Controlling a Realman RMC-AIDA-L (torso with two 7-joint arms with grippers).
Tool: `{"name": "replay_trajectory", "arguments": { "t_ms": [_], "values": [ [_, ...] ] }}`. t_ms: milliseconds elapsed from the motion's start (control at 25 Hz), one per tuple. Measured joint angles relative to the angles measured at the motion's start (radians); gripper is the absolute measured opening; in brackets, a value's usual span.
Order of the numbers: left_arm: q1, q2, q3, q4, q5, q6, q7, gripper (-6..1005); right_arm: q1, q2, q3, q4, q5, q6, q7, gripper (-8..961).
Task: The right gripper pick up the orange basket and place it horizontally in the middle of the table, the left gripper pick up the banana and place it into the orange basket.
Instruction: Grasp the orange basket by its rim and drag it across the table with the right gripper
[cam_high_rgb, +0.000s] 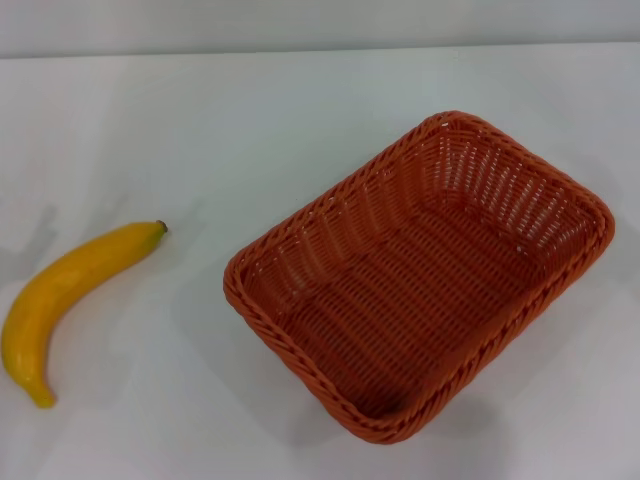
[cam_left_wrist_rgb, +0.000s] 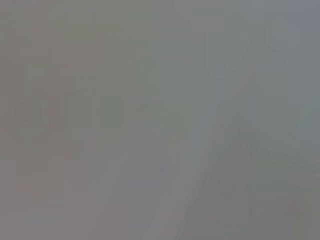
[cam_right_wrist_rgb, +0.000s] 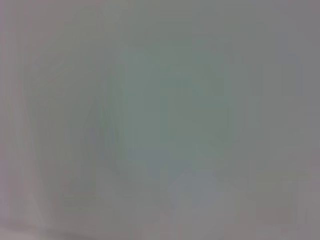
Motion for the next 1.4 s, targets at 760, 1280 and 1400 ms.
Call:
{"name": "replay_trajectory", "arguments": {
  "t_ms": [760,1280,1400],
  "values": [
    [-0.026,0.000,0.016,-0.001,0.034,-0.035,-0.010,813,0.492,0.013,-0.337,-0.146,-0.746,0.187,0.577,839],
    [-0.018,0.001,0.016,-0.004,0.070,-0.049,-0.009,808,0.661,0.115,-0.460,0.021,-0.987,0.094,0.665,811],
    [-0.018,0.002,0.016,-0.006,0.074,-0.050,-0.009,806,0.669,0.114,-0.519,0.053,-1.003,0.042,0.704,804]
  ]
}}
